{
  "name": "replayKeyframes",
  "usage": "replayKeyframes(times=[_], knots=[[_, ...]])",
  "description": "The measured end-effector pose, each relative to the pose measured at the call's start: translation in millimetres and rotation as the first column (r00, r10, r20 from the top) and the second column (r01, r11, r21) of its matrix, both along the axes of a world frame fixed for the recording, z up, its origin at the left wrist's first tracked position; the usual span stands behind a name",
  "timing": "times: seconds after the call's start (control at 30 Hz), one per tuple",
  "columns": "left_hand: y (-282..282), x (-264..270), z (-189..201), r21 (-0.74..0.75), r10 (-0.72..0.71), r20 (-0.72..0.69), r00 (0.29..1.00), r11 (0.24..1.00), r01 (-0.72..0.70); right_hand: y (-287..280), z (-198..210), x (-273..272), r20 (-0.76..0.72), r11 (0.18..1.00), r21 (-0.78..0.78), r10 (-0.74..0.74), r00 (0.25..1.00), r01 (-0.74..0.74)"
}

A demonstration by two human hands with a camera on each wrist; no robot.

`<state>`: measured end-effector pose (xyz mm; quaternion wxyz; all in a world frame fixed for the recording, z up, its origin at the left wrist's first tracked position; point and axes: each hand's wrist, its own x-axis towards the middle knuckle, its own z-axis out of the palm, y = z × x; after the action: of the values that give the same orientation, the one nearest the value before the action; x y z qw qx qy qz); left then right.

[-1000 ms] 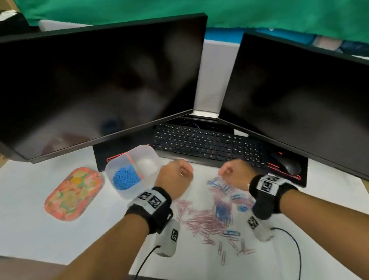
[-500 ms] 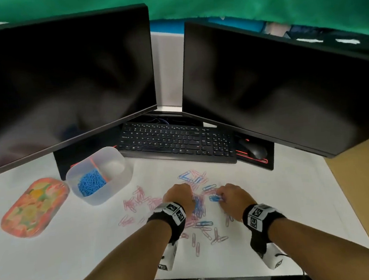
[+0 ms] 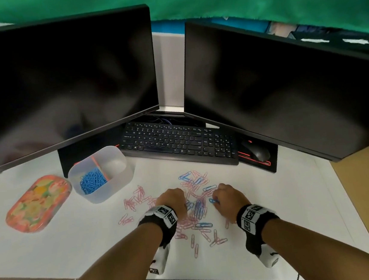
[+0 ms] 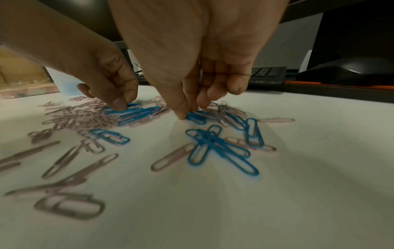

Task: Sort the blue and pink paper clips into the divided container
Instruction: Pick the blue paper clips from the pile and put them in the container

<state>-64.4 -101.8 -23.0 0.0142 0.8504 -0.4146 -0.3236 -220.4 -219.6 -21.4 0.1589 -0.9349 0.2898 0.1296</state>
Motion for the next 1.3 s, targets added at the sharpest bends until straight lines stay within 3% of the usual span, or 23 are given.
replayKeyframes(times=[0.2, 0.4, 0.53, 0.67, 0.83, 0.97, 1.03, 1.07, 1.13, 1.23, 1.3], knots=[[2.2, 4.8, 1.3, -0.061, 0.033, -0.024, 0.999, 0.998, -0.035, 1.2, -1.7, 7.0, -0.031, 0.997, -0.054, 0.061, 0.998, -0.063], [10.1, 15.3, 4.6, -0.230, 0.135, -0.127, 0.983, 0.960, -0.162, 0.2, -4.4, 11.7, -0.076, 0.977, -0.107, 0.178, 0.981, -0.185], [15.6, 23.9, 6.2, -0.299, 0.198, -0.248, 0.948, 0.915, -0.269, -1.9, -2.4, 11.0, 0.031, 0.993, -0.020, 0.114, 0.993, -0.113], [19.6, 31.1, 4.9, -0.293, 0.225, -0.358, 0.906, 0.895, -0.337, -5.3, 8.3, 9.3, 0.165, 0.977, 0.194, -0.120, 0.979, 0.087], [20.2, 35.4, -0.2, -0.289, 0.257, -0.397, 0.881, 0.876, -0.385, -14.8, 9.7, 8.1, 0.193, 0.815, 0.509, -0.422, 0.886, 0.277], [19.6, 36.0, -2.0, -0.300, 0.300, -0.369, 0.880, 0.858, -0.418, -19.1, 11.6, 10.8, 0.045, 0.522, 0.771, -0.616, 0.786, 0.365], [17.8, 34.7, -1.0, -0.309, 0.321, -0.329, 0.888, 0.852, -0.423, -18.9, 11.7, 11.9, 0.018, 0.481, 0.783, -0.652, 0.758, 0.394], [16.5, 32.9, -1.1, -0.307, 0.321, -0.296, 0.900, 0.860, -0.408, -18.2, 10.9, 12.0, 0.022, 0.495, 0.770, -0.651, 0.759, 0.402], [12.9, 28.6, -0.5, -0.292, 0.289, -0.222, 0.931, 0.892, -0.346, -15.0, 11.1, 12.1, 0.071, 0.613, 0.679, -0.602, 0.795, 0.404], [3.8, 22.0, -4.0, -0.248, 0.201, -0.117, 0.973, 0.942, -0.225, -6.4, 11.9, 10.0, 0.124, 0.831, 0.457, -0.412, 0.903, 0.317], [-2.2, 19.0, -5.6, -0.201, 0.154, -0.052, 0.987, 0.966, -0.161, -1.1, 10.7, 9.7, 0.106, 0.921, 0.333, -0.251, 0.962, 0.204]])
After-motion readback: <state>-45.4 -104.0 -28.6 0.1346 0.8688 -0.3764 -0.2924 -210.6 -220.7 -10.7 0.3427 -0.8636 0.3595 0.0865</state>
